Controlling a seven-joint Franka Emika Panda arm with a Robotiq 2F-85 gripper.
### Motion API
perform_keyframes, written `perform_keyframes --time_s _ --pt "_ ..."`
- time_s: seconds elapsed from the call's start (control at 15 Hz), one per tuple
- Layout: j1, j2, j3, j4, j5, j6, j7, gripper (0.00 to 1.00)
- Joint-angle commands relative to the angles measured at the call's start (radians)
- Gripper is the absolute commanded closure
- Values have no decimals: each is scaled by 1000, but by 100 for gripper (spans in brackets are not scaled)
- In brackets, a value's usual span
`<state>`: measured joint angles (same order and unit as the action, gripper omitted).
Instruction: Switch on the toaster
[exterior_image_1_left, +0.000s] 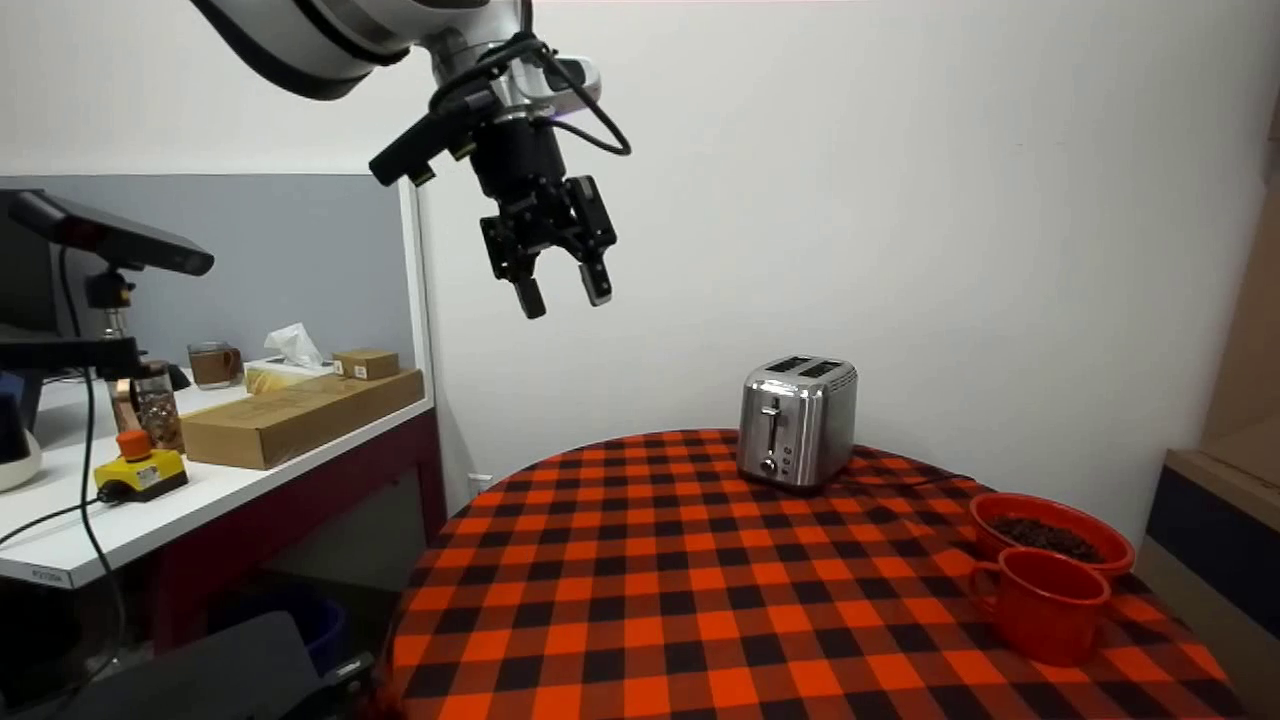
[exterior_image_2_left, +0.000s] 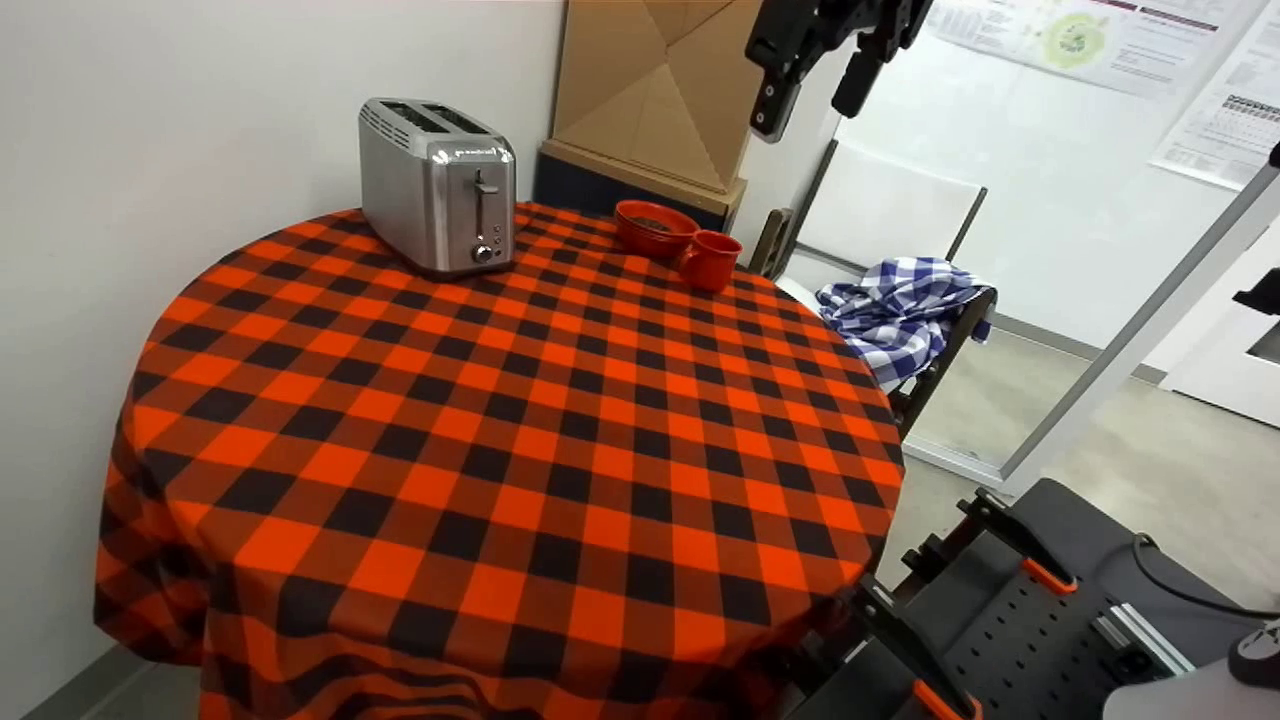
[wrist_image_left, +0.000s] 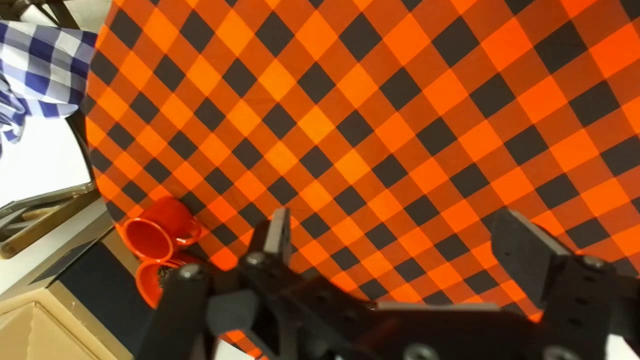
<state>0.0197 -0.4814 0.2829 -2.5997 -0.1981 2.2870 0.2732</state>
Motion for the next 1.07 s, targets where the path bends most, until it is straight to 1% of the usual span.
perform_keyframes --time_s 0.0,0.2,0.47,0.8,1.0 --pt "-16 186 -43 174 -43 -12 -49 0" --pt "-15 338 -49 324 -75 10 -20 0" --pt "13 519 -76 519 -101 -19 -41 0" --pt "52 689 -139 697 -144 -10 -39 0" --pt "77 775 -176 787 -138 -1 -36 0"
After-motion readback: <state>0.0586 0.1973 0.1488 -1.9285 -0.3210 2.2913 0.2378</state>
